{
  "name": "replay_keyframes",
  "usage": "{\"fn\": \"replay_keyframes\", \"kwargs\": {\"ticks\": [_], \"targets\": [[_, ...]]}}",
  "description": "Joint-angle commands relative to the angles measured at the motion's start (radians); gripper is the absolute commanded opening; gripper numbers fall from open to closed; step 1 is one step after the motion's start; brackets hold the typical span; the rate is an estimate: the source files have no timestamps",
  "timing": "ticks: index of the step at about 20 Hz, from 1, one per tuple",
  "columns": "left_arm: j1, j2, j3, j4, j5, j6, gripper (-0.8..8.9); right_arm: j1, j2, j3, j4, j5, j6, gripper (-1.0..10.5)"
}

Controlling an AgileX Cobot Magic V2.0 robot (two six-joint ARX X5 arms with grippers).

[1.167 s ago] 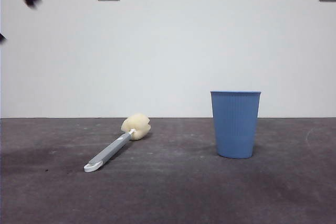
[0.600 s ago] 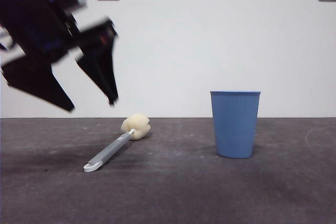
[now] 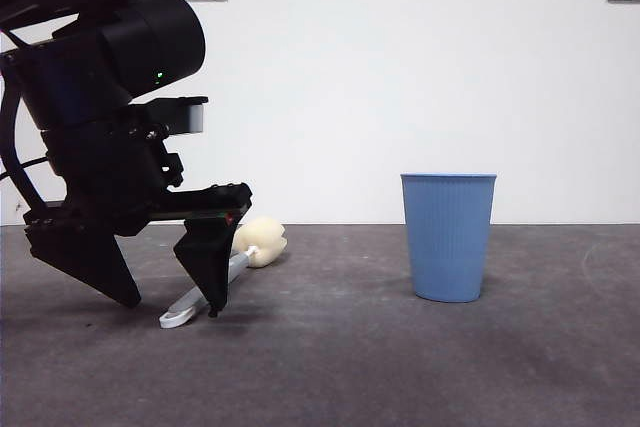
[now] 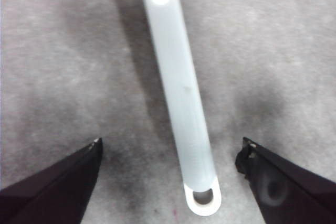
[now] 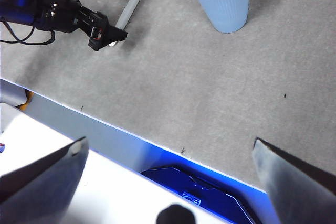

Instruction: Pick up the cup brush,pick up the cup,insert the brush into the cup,clean the cup,put the cup brush back,put the cup back to the fixed position on the table

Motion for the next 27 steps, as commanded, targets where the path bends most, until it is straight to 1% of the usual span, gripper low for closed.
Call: {"fn": "replay_keyframes", "kwargs": {"ticks": [1,2,3,4,5,9,13,17,21,23,25,27], "targets": [[-0.004,0.009,0.002,0.003,-0.001,-0.007,2.64,0.002,0.000,0.000,0.005,0.000,0.006,5.4],[-0.004,0.009,0.002,0.002,0.009,-0.006,1.44,0.002,0.000,0.000,0.005,0.000,0.006,5.4],[-0.004,0.009,0.002,0.000,0.031,-0.005,0.68,0.002,0.000,0.000,0.005,0.000,0.006,5.4],[-0.004,0.009,0.002,-0.001,0.051,-0.006,0.20,0.002,0.000,0.000,0.005,0.000,0.006,5.4],[-0.004,0.009,0.002,-0.003,0.056,-0.006,-0.08,0.002,0.000,0.000,0.005,0.000,0.006,5.4],[-0.010,0.009,0.002,-0.021,0.056,-0.006,-0.08,0.002,0.000,0.000,0.004,-0.001,0.006,5.4],[-0.010,0.002,0.002,-0.036,0.056,-0.006,-0.08,0.002,0.000,0.000,0.004,-0.001,0.033,5.4],[-0.010,-0.053,0.002,-0.068,0.056,-0.003,-0.08,0.002,0.001,0.000,0.005,-0.001,0.033,5.4],[-0.010,-0.166,0.002,-0.111,0.056,0.024,-0.08,0.002,0.002,0.000,0.048,-0.002,0.048,5.4],[-0.010,-0.240,0.002,-0.150,0.058,0.024,-0.08,0.002,0.003,0.000,0.122,-0.002,0.074,5.4],[-0.010,-0.324,0.002,-0.195,0.091,0.046,-0.08,0.002,0.018,-0.002,0.200,-0.003,0.106,5.4],[-0.010,-0.419,0.002,-0.249,0.108,0.050,-0.08,0.002,0.041,-0.014,0.256,-0.003,0.117,5.4]]}}
